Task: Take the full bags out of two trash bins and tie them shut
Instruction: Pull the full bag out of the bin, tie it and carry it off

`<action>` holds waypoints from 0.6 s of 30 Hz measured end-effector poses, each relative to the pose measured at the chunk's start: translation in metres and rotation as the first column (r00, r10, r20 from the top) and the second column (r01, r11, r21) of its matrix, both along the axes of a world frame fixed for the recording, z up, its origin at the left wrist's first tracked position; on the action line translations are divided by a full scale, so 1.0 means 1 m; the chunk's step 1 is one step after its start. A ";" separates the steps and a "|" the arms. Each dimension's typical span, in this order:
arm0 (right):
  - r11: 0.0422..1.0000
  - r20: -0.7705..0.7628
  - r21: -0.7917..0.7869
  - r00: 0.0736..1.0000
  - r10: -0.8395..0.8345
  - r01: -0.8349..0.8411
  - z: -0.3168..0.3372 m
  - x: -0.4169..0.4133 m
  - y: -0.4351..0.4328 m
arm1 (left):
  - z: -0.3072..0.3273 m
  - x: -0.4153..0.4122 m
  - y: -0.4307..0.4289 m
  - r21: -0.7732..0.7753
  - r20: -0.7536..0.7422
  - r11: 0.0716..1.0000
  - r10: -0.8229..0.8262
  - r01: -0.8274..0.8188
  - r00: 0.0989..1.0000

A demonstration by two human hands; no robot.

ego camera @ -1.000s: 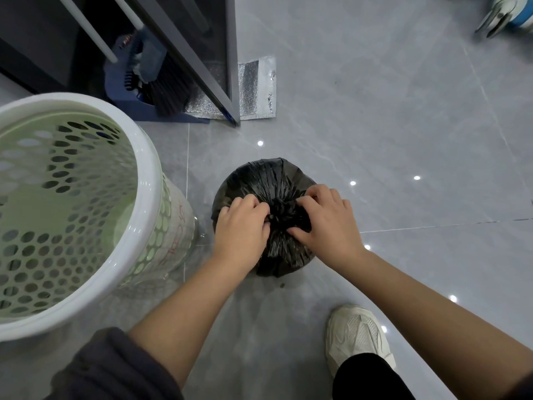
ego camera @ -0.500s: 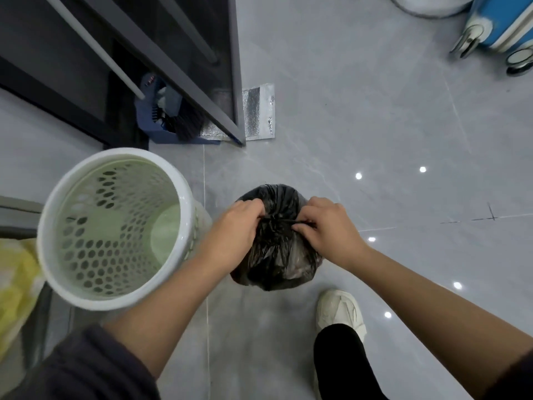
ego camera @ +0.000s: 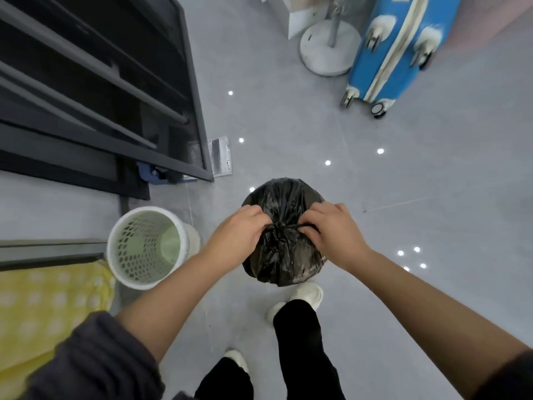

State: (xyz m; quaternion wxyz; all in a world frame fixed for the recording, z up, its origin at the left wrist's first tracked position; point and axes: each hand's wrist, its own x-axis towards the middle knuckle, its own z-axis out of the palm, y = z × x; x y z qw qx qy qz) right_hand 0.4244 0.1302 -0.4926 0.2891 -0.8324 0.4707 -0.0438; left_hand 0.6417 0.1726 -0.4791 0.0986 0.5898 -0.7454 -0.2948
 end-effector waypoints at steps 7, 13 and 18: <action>0.992 -0.002 -0.053 0.994 -0.111 0.111 0.116 -0.070 -0.042 | 0.106 -0.071 -0.063 -0.026 -0.022 0.999 0.028 -0.028 0.999; 0.972 0.016 -0.078 0.975 -0.220 0.221 0.164 -0.129 -0.084 | 0.159 -0.132 -0.123 -0.072 -0.032 0.997 -0.034 0.031 0.999; 0.964 0.010 -0.087 0.968 -0.252 0.252 0.188 -0.187 -0.149 | 0.175 -0.189 -0.192 -0.095 -0.038 0.994 -0.054 0.050 0.998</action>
